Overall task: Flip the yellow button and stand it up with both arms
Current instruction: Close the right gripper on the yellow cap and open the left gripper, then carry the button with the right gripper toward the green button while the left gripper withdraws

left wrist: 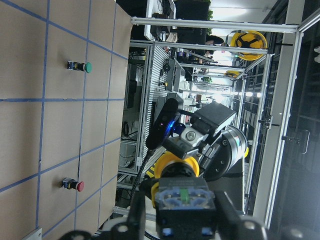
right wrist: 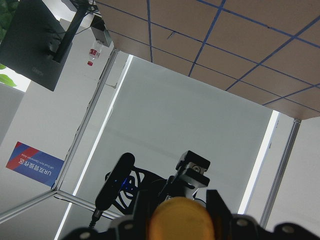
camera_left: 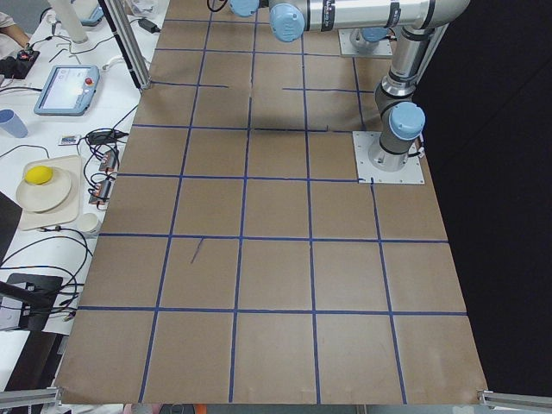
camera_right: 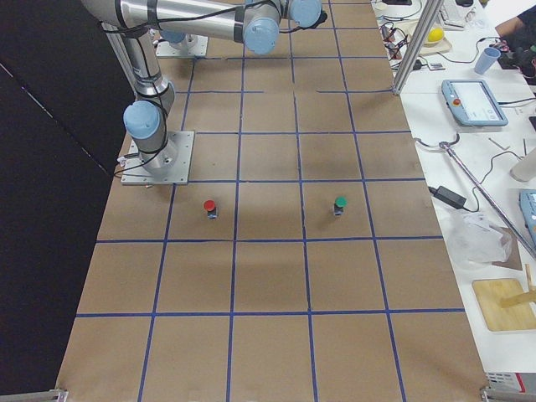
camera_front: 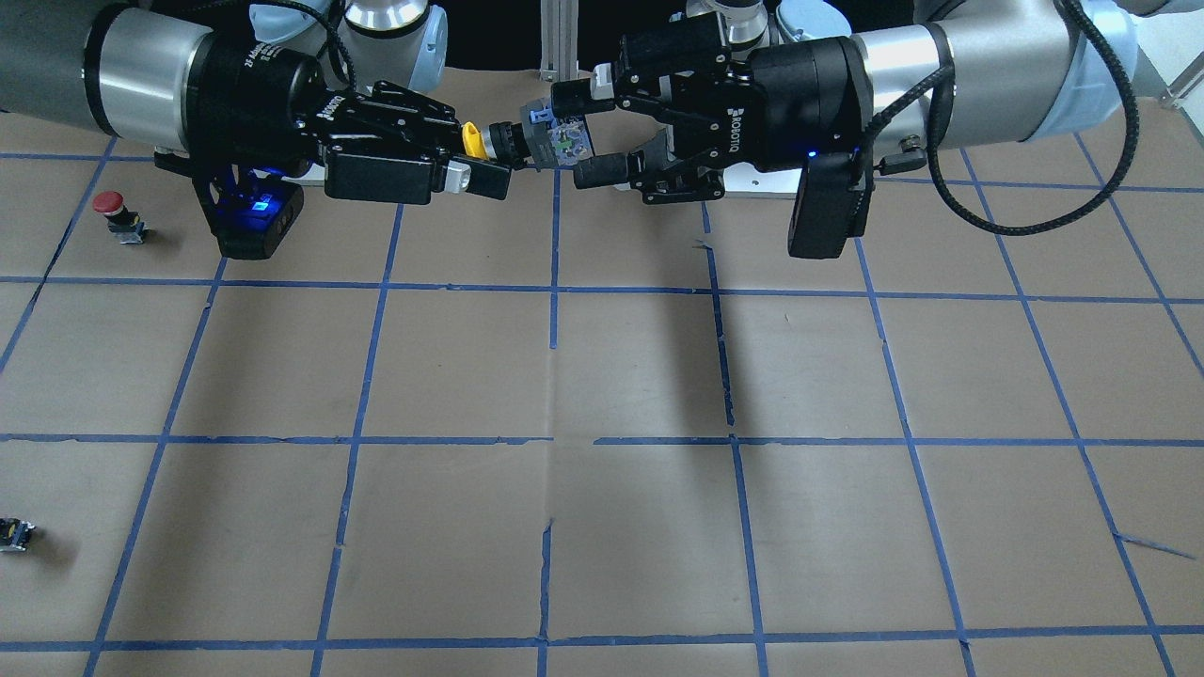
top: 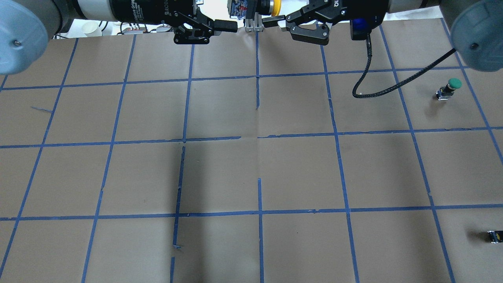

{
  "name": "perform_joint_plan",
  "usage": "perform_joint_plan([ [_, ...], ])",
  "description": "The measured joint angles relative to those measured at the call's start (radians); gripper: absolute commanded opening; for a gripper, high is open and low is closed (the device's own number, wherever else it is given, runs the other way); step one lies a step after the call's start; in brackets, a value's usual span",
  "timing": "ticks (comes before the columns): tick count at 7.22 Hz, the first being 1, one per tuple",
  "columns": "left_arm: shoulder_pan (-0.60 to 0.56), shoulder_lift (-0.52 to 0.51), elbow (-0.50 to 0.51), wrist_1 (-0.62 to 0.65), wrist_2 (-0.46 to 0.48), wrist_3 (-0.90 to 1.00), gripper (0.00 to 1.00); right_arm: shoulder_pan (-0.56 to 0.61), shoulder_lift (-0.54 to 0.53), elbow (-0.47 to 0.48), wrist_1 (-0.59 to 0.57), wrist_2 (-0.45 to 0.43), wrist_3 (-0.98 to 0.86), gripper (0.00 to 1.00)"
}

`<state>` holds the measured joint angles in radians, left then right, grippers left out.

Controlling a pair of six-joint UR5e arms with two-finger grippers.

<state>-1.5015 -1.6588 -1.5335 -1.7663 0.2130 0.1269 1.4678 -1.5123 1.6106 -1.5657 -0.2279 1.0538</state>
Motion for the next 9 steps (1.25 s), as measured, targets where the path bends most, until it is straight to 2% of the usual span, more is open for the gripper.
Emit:
perform_joint_plan([
  [3, 0.004, 0.001, 0.001, -0.005, 0.029, -0.001, 0.99, -0.041, 0.005, -0.001, -0.017, -0.021, -0.003, 0.16],
  [5, 0.013, 0.001, 0.007, -0.001, 0.17, 0.0, 0.99, -0.125, 0.004, -0.002, -0.063, -0.122, -0.049, 0.12],
  [7, 0.01, 0.016, 0.031, 0.002, 0.431, 0.006, 0.99, -0.166, 0.009, -0.001, -0.079, -0.331, -0.245, 0.06],
  [9, 0.003, 0.02, 0.069, 0.004, 0.759, 0.011, 0.99, -0.177, 0.017, 0.005, -0.074, -0.546, -0.469, 0.04],
])
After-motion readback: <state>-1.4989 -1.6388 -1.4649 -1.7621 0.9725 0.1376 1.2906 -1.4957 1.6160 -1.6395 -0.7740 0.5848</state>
